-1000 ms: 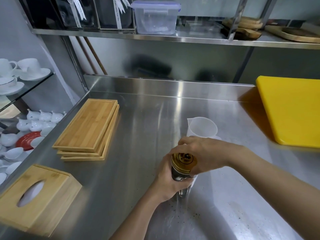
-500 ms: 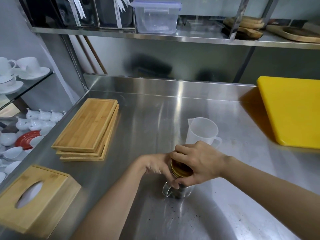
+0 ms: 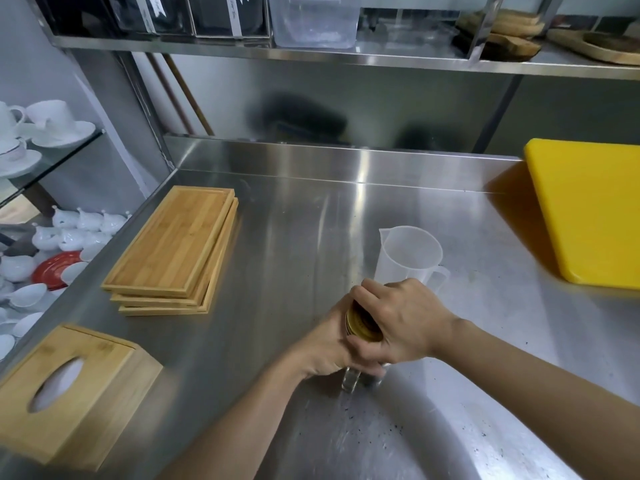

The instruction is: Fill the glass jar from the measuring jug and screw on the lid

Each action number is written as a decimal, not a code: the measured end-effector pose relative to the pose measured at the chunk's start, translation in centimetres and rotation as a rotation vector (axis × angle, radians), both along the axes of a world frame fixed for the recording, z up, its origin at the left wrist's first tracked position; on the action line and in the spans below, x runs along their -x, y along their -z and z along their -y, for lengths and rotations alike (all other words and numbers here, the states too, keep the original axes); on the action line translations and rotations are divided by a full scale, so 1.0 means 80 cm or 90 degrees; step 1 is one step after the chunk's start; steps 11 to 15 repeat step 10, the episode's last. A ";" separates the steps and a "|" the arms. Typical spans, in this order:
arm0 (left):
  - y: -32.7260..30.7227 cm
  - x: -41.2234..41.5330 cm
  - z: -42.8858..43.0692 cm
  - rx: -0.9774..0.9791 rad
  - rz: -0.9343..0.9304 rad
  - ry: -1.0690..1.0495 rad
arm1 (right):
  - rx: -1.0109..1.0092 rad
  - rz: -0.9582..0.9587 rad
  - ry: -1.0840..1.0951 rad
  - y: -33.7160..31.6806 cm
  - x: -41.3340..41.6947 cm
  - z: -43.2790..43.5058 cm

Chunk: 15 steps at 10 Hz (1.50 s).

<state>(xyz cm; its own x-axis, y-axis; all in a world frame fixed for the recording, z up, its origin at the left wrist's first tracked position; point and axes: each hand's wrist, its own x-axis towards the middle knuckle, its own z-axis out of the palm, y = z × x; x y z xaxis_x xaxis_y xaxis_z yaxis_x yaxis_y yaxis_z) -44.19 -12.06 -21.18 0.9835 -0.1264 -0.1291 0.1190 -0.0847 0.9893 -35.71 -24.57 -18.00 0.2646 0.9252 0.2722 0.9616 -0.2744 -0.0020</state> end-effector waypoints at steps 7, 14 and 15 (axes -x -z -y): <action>0.049 0.012 0.093 -0.242 0.041 -0.579 | -0.069 0.023 0.190 0.010 0.029 0.001; 0.036 0.044 0.040 -0.093 0.083 -0.312 | -0.098 -0.039 0.233 -0.003 0.030 0.012; 0.036 0.044 0.040 -0.093 0.083 -0.312 | -0.098 -0.039 0.233 -0.003 0.030 0.012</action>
